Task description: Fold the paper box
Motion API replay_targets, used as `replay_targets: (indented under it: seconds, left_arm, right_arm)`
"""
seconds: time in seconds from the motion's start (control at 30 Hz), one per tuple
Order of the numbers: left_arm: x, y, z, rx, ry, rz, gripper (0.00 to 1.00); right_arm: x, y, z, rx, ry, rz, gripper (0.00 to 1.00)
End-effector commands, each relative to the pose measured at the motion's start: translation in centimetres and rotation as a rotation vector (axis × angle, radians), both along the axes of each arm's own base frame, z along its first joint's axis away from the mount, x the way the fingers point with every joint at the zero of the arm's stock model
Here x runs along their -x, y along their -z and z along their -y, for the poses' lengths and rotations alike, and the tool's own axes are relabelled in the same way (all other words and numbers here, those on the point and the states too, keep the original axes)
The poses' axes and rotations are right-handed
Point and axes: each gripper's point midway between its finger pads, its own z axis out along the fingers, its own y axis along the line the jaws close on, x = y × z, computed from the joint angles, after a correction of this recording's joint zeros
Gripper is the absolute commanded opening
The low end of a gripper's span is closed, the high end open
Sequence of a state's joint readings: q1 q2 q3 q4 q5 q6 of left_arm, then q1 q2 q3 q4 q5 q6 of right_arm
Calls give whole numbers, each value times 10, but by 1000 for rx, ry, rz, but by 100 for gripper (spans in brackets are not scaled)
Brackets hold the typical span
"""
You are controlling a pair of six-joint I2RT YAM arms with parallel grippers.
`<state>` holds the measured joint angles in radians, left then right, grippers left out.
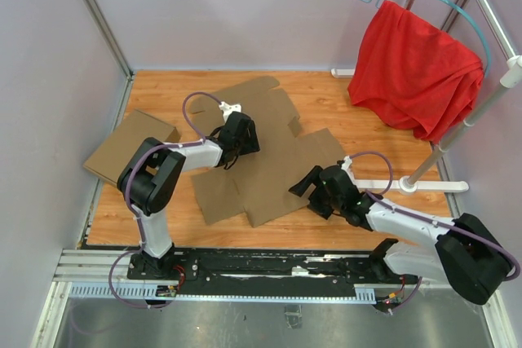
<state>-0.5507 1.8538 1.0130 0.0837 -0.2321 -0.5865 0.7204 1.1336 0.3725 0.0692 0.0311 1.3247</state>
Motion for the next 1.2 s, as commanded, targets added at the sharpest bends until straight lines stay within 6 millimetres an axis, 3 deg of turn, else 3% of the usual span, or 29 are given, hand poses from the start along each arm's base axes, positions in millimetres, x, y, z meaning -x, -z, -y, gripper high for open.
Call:
replay_targets:
  seconds: [0.0, 0.33, 0.9, 1.17]
  left_arm:
    - [56, 59, -19, -65, 23, -243, 67]
    - [60, 60, -19, -51, 27, -247, 67]
    - [65, 66, -20, -52, 35, -259, 66]
    - [68, 70, -18, -39, 37, -268, 66]
  right_arm:
    - [9, 23, 12, 92, 7, -46, 90]
    - [-10, -15, 9, 133, -27, 63, 90]
    - [-23, -15, -21, 108, -112, 49, 89]
    - [-35, -34, -32, 17, -102, 164, 89]
